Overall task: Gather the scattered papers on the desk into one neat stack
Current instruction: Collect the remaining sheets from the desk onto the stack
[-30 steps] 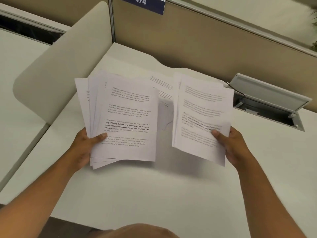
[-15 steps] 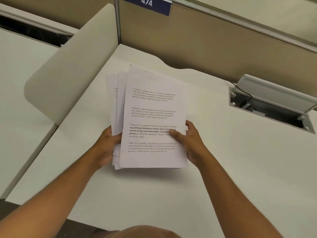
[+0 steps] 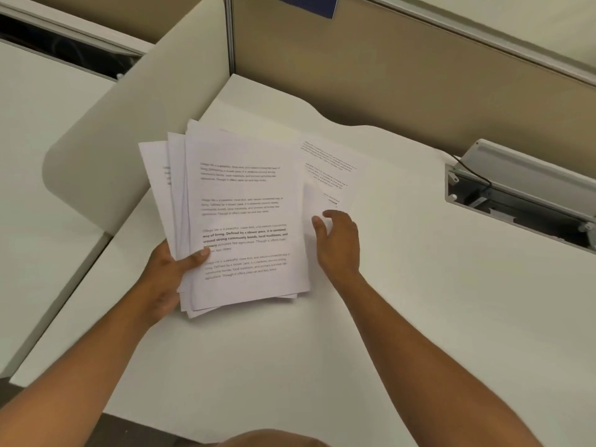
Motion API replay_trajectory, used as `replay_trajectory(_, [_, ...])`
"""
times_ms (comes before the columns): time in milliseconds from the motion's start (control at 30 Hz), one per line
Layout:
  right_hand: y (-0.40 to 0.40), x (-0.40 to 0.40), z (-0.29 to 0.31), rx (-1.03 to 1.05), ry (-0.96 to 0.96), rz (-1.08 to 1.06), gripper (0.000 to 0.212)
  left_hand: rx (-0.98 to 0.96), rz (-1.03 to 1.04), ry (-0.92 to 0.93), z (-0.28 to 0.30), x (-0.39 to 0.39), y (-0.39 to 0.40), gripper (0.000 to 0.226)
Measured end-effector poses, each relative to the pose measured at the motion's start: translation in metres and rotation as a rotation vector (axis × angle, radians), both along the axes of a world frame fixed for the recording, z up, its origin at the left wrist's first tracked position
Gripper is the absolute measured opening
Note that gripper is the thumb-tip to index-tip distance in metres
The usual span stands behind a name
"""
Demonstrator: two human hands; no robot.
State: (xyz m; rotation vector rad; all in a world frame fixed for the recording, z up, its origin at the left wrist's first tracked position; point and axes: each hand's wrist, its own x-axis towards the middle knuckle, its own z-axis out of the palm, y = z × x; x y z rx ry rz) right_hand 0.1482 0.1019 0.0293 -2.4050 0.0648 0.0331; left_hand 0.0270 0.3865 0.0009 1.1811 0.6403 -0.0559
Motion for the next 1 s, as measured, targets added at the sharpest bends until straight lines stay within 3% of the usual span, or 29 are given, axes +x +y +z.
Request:
replay_trajectory(133, [-0.02,0.007,-0.02,-0.262,0.076,0.051,0.074,-0.006,0.008,0.015,-0.007,0.001,0.008,0.058])
replay_trajectory(300, [-0.056,0.013,-0.022,-0.251,0.118,-0.112,0.085,-0.035,-0.031,0.006,-0.011,0.005,0.008,0.068])
replay_trajectory(433, [-0.072,0.014,-0.018,-0.225,0.111,-0.198,0.08,-0.058,-0.076,-0.025,-0.012,0.013,0.004,0.066])
replay_trajectory(567, [-0.082,0.018,-0.015,0.209,0.137,-0.408,0.063,-0.072,-0.099,-0.04,-0.009,0.019,-0.002,0.064])
replay_trajectory(667, [-0.09,0.028,-0.003,0.723,0.148,-0.603,0.049,-0.078,-0.102,-0.057,-0.003,0.023,-0.004,0.063])
replay_trajectory(733, [-0.095,0.035,0.018,0.89,0.006,-0.656,0.043,-0.082,-0.105,-0.07,0.0,0.024,-0.004,0.062])
replay_trajectory(800, [-0.1,0.041,0.05,0.77,-0.267,-0.631,0.043,-0.091,-0.101,-0.079,0.001,0.024,-0.002,0.063])
replay_trajectory(900, [-0.103,0.046,0.098,0.544,-0.713,-0.387,0.054,-0.092,-0.095,-0.092,0.001,0.022,0.001,0.063])
replay_trajectory(1000, [-0.096,0.046,0.118,0.334,-0.919,-0.057,0.058,-0.097,-0.082,-0.103,-0.001,0.02,0.004,0.059])
